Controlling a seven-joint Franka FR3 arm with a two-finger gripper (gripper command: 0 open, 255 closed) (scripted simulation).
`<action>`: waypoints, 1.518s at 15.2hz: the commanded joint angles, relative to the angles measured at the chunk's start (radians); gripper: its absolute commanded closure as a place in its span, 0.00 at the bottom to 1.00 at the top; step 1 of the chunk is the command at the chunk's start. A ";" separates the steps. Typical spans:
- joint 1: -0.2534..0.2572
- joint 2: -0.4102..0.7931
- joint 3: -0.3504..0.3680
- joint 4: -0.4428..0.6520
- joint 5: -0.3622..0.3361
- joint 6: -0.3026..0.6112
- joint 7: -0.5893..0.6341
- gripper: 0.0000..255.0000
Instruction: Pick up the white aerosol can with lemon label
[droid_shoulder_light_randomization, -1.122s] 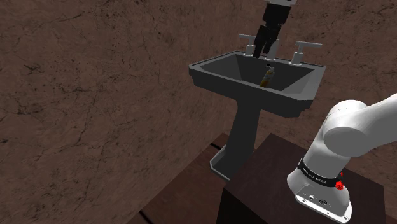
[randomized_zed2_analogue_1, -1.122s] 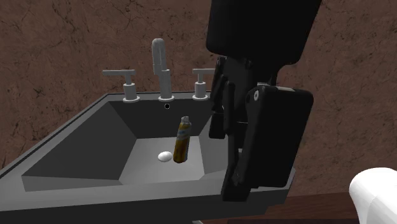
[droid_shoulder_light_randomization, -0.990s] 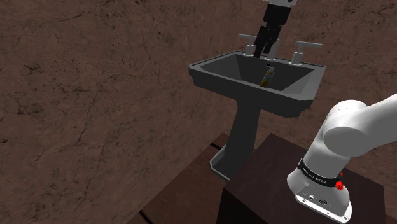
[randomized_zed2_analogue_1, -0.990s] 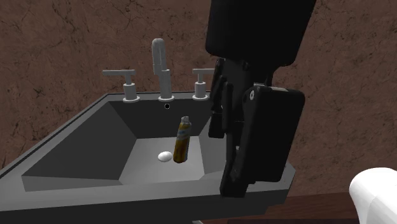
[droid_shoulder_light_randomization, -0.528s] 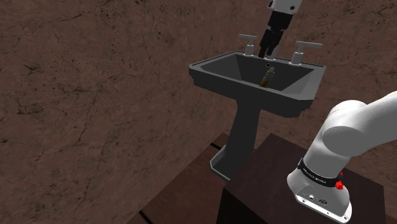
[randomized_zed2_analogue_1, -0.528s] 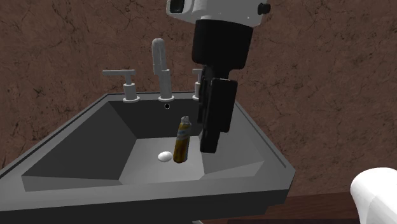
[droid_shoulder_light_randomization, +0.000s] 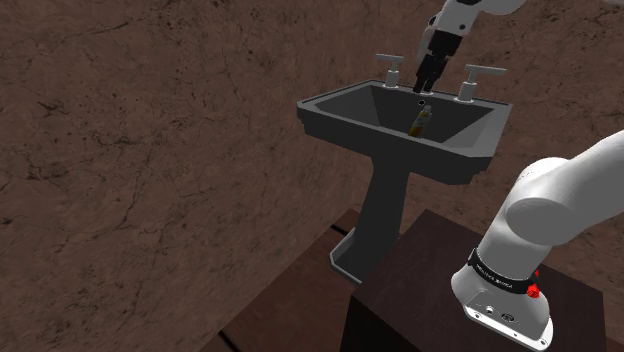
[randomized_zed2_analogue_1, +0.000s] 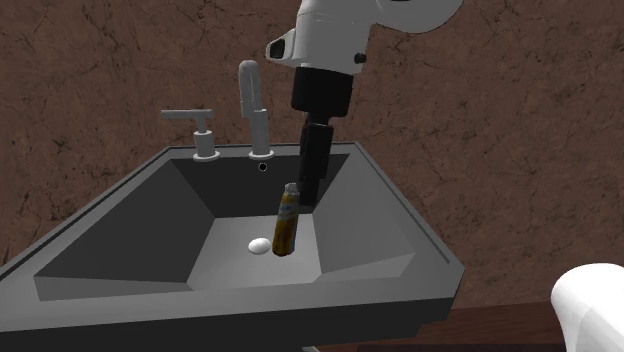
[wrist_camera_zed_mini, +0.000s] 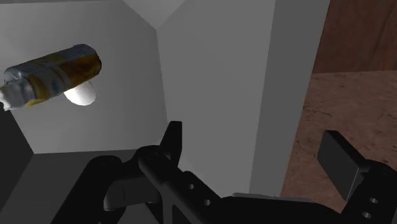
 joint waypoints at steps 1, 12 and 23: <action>0.003 0.051 -0.062 0.027 0.011 0.020 -0.062 0.00; 0.049 0.470 -0.413 0.282 0.273 0.035 -0.454 0.00; -0.089 0.837 -0.478 0.450 0.580 -0.023 -0.730 0.00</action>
